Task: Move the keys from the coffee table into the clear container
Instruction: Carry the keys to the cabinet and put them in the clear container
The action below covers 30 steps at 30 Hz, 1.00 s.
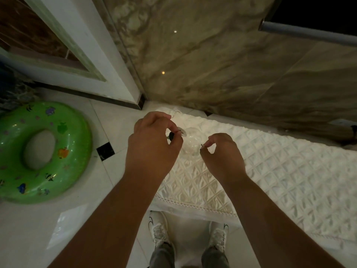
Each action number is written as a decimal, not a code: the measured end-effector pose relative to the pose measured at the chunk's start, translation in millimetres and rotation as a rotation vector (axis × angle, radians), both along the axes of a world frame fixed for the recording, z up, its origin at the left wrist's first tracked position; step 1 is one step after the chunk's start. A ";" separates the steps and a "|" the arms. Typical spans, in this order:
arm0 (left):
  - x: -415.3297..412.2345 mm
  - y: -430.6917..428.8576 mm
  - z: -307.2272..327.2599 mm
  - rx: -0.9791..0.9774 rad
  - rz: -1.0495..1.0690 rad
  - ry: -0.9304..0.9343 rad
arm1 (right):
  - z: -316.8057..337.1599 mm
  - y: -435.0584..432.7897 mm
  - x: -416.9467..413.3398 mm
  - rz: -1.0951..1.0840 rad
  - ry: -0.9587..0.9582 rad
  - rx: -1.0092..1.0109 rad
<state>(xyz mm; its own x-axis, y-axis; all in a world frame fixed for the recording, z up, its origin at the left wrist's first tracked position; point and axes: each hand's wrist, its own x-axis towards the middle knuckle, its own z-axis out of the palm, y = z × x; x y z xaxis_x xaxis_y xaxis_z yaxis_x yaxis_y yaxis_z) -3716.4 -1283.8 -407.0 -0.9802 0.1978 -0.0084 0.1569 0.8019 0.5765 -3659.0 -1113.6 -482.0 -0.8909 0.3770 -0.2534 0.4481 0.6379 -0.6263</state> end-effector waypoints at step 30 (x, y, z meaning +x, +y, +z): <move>0.8 7.4 -78.5 -0.025 0.012 -0.061 | -98.8 -18.9 -19.7 -0.010 -0.145 0.196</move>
<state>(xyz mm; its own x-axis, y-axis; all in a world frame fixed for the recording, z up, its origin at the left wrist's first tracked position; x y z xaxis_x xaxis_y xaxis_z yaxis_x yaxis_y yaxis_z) -3715.6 -1276.4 -485.6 -0.9800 0.1850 -0.0728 0.1124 0.8179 0.5642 -3678.7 -1132.5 -580.7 -0.8464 0.4403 -0.2996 0.5314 0.7356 -0.4201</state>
